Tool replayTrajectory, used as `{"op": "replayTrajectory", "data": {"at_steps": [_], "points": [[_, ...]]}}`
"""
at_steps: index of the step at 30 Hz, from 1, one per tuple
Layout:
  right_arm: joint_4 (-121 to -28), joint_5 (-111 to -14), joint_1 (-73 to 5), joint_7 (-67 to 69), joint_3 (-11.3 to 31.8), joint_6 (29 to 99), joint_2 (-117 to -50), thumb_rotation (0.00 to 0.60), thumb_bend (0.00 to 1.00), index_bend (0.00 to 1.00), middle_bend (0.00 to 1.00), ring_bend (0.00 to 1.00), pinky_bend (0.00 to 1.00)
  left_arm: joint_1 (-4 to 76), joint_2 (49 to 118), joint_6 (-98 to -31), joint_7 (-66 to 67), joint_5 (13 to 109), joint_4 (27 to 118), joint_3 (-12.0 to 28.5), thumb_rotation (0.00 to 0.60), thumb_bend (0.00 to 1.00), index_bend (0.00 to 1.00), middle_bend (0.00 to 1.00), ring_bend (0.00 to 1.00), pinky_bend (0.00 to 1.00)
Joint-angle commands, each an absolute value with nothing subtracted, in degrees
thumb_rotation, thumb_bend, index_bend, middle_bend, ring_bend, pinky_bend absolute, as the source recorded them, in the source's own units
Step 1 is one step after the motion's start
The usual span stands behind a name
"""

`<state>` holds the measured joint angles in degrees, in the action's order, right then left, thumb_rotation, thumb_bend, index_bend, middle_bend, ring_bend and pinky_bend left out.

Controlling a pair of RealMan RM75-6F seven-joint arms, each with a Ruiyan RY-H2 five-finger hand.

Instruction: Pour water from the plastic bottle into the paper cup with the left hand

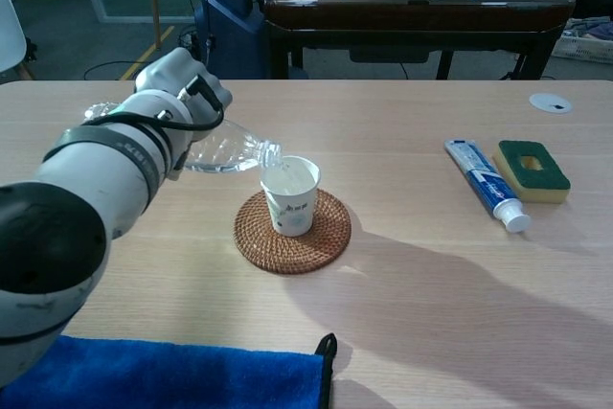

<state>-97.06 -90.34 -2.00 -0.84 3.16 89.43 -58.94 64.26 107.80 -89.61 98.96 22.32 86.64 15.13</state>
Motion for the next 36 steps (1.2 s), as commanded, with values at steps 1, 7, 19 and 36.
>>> {"op": "replayTrajectory", "data": {"at_steps": [1,7,19,36], "points": [[-97.1,-90.3,-2.0,-0.8,3.1,89.4,-58.9,0.600,0.13,0.18,0.22,0.21,0.44,64.0,107.7,-88.7,98.2,22.3,86.3,15.2,0.600,0.02,0.72,0.78,0.38,0.39],[-97.1,-90.2,-2.1,-0.8,3.2,89.3,-58.9,0.600,0.13,0.18,0.22,0.21,0.44,63.3,107.3,-87.1,96.3,21.3,85.9,16.0,0.600,0.02,0.72,0.78,0.38,0.39],[-97.1,-90.0,-2.2,-1.0,3.2,88.9,-59.0,0.600,0.13,0.18,0.22,0.21,0.44,60.6,104.6,-82.0,88.4,17.7,89.8,19.5,0.600,0.02,0.72,0.78,0.38,0.39],[-97.0,-89.6,-2.0,-1.0,3.4,89.3,-59.0,0.600,0.13,0.18,0.22,0.21,0.44,49.4,94.6,-71.2,54.7,29.5,92.6,20.5,0.600,0.02,0.72,0.78,0.38,0.39]]}}
